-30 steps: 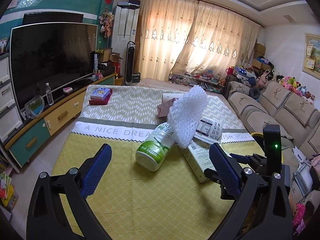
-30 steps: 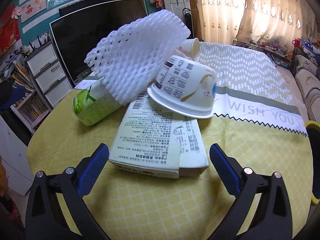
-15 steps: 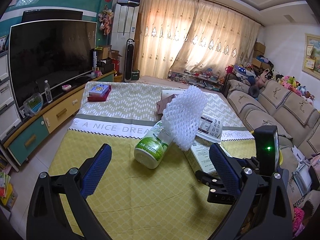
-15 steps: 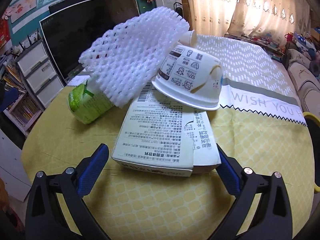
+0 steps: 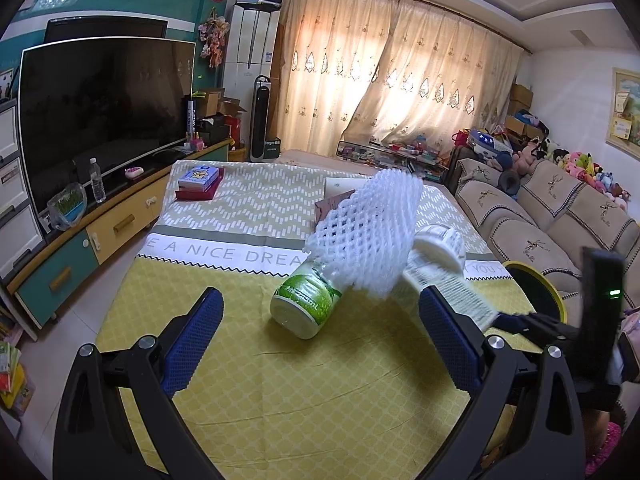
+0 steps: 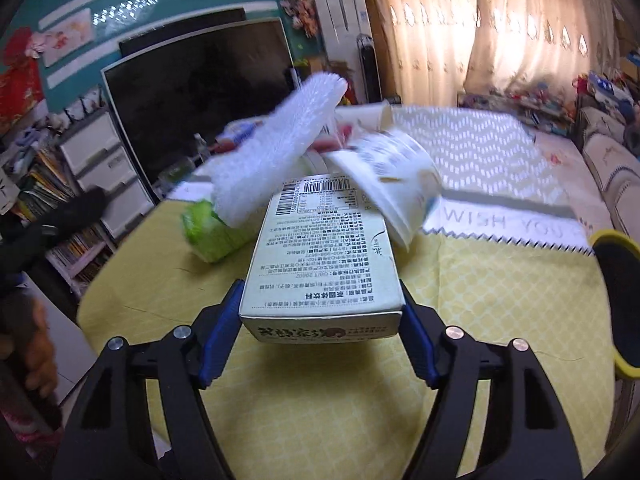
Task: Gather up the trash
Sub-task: 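Grasp the white carton with the right gripper and lift it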
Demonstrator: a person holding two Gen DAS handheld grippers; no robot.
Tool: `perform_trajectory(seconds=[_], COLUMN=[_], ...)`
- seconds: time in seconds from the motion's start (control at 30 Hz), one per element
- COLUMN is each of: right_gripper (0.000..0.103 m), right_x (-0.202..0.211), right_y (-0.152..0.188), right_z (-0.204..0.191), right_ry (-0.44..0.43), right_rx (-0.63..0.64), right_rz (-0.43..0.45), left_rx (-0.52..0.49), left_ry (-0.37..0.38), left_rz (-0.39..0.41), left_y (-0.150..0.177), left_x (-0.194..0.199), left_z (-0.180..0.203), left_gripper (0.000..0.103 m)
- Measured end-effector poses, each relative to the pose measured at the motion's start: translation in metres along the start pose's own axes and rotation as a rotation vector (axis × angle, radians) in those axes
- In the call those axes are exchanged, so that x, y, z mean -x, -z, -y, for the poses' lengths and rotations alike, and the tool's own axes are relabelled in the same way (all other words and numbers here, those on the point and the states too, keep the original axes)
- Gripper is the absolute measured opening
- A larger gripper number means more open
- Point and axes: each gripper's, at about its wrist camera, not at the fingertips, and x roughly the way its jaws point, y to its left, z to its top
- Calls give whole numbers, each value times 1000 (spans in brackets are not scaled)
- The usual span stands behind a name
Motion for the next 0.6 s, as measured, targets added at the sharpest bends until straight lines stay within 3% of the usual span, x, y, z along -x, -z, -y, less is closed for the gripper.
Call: perform_trajectory(seconds=[0.37, 0.6], right_gripper=[68, 68], right_x=[53, 74], right_y=[-9, -2], right_z=[3, 23], right_ry=[-112, -94], right_rx=[40, 10], right_rz=[34, 53], left_rx=[-17, -38], left_ry=[6, 11], left_rz=[8, 4], left_y=[0, 0], left_x=[2, 0], left_z=[9, 18], left_gripper=[97, 97])
